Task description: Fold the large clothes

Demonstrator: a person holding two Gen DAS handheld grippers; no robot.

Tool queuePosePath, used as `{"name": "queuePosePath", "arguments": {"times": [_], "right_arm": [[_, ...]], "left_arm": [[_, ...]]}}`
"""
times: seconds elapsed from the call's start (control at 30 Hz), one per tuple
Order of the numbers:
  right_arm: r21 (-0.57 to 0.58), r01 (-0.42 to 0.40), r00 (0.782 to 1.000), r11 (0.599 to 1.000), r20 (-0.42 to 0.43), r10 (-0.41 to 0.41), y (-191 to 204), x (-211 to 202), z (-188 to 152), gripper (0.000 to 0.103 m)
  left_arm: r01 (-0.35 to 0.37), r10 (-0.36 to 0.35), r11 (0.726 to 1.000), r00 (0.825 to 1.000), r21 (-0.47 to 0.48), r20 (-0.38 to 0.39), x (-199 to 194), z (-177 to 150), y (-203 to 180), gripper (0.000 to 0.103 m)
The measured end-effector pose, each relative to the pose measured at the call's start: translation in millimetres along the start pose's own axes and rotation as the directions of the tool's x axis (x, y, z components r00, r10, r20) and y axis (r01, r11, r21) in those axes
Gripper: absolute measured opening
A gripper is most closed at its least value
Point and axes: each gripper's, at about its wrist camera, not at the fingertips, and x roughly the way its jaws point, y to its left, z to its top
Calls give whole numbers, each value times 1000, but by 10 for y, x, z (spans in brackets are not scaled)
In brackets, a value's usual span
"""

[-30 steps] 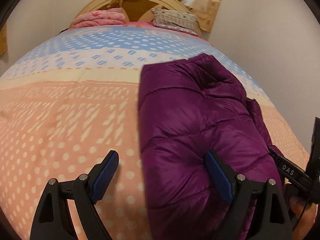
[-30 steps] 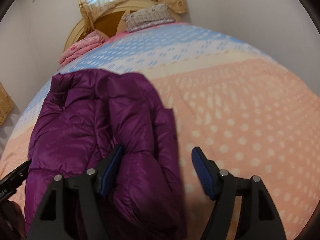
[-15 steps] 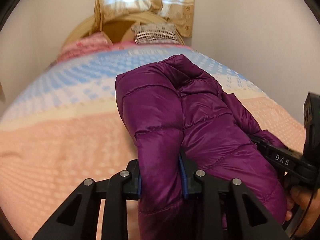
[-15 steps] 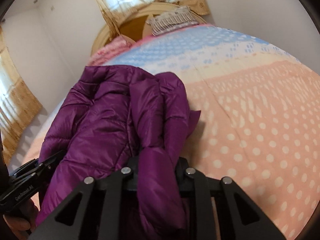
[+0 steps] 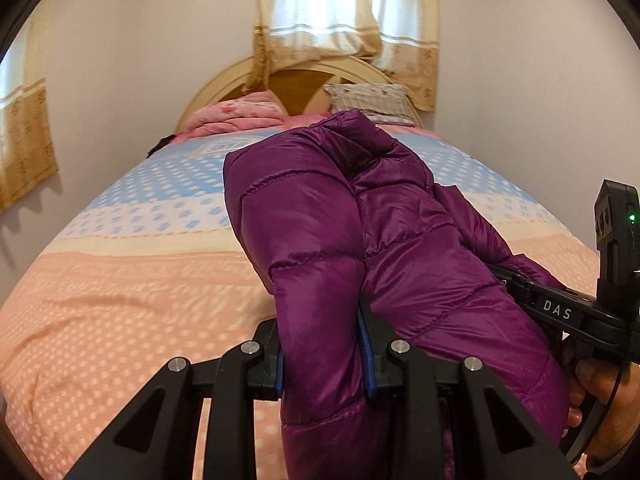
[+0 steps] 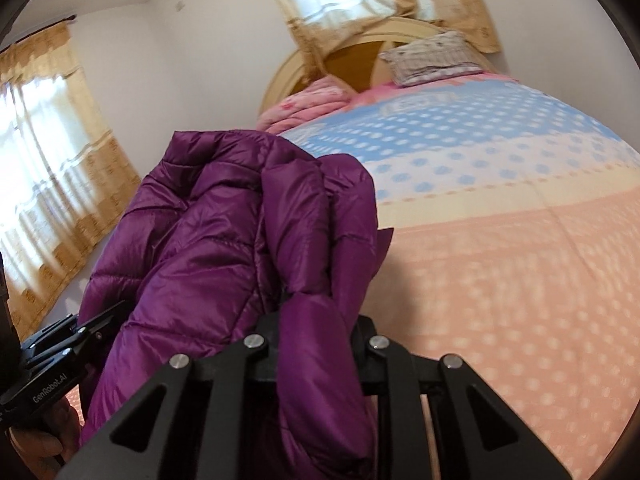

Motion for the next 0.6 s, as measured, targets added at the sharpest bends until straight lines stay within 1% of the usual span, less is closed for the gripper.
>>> {"name": "queuePosePath", "arguments": {"times": [0.13,0.33,0.37,0.6], "right_arm": [[-36,-29,999,999,-16,29,202,146,30,21],[-77,-58,998,995,-43,54,414,295,24,21],[-82,-60,997,995,-47,56,432,312,22,21],[-107,-74,995,992,-76,66,562,420,-26,21]], "left_arm": [[-33,33,999,999,-28,6,-65,-44,218,29],[-58,58,996,998,-68,9,-95,-105,426,29],[-61,62,996,998,-72,9,-55,-70,453,29],[-75,75,993,997,-97,2,-42,-130,608,28]]}}
